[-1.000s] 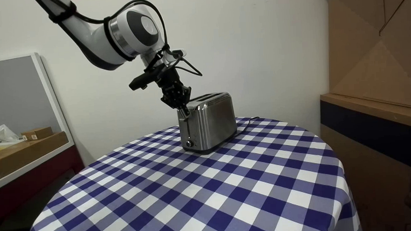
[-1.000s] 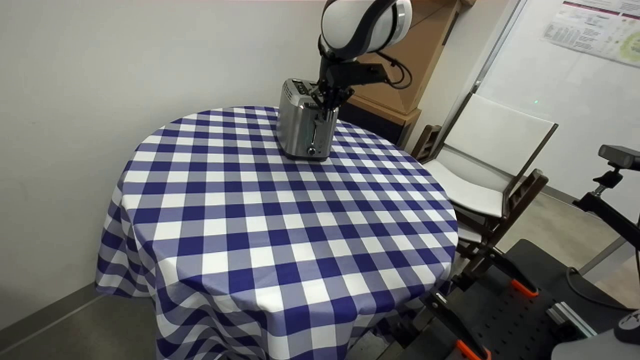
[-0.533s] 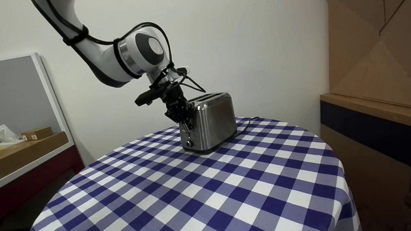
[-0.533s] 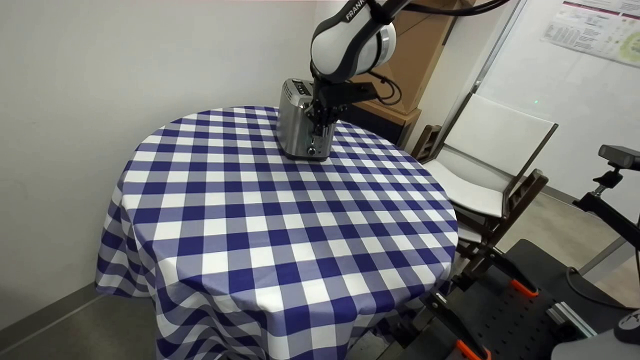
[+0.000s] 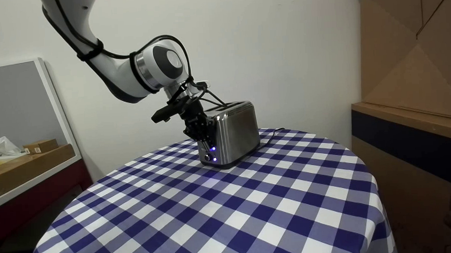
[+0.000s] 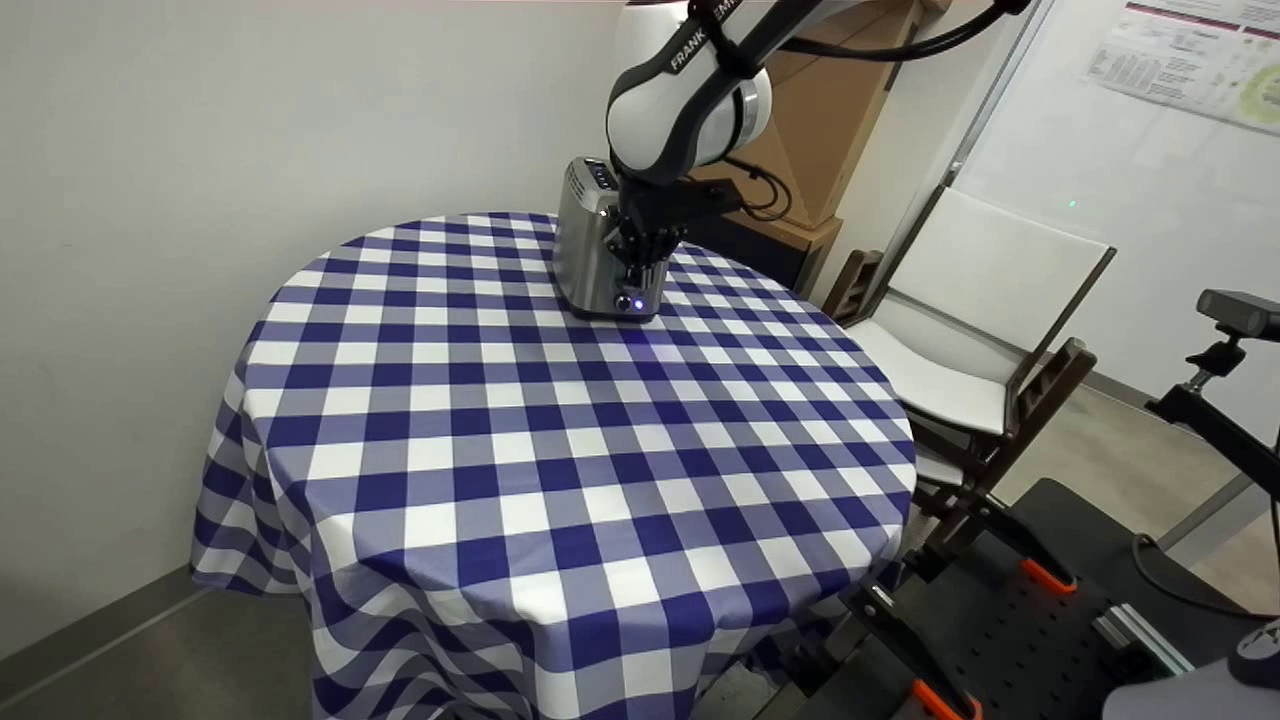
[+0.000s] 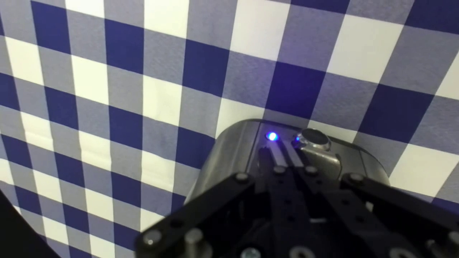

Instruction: Push down the slider of the toaster.

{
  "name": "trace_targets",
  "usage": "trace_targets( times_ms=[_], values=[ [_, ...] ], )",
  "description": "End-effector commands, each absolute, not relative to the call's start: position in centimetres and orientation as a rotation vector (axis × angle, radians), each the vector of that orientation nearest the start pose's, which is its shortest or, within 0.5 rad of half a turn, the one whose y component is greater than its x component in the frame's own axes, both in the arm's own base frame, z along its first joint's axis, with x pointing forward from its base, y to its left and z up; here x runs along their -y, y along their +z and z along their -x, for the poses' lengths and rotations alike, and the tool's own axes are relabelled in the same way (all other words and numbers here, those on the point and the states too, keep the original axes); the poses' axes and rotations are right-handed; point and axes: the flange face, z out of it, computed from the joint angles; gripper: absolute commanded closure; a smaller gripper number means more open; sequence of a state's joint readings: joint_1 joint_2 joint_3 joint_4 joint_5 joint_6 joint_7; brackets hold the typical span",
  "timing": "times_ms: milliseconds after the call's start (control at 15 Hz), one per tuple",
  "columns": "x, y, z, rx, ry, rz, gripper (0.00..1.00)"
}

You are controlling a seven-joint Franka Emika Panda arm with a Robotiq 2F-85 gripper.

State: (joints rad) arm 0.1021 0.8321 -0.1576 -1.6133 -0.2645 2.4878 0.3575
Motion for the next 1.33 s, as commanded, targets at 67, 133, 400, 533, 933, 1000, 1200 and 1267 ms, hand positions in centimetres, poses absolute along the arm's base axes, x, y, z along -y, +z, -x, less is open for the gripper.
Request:
trace_targets(
  times_ms=[67,133,400,533,933,1000,1200,1267],
  values=[
    [2.3,11.7,-69.3,-0.243,-0.09,3.417,1.0],
    [2.3,12.6,-69.0,-0.231,-0.085,3.406,1.0],
    [2.7,15.6,-67.4,-0.182,-0.056,3.37,1.0],
    [3.0,16.4,-65.8,-0.121,-0.003,3.344,1.0],
    [4.3,19.5,-60.2,0.053,0.11,3.283,1.0],
    [4.5,20.0,-59.3,0.066,0.118,3.282,1.0],
    [4.8,20.9,-56.4,0.05,0.119,3.296,1.0],
    [4.6,20.9,-55.4,0.044,0.127,3.291,1.0]
  ],
)
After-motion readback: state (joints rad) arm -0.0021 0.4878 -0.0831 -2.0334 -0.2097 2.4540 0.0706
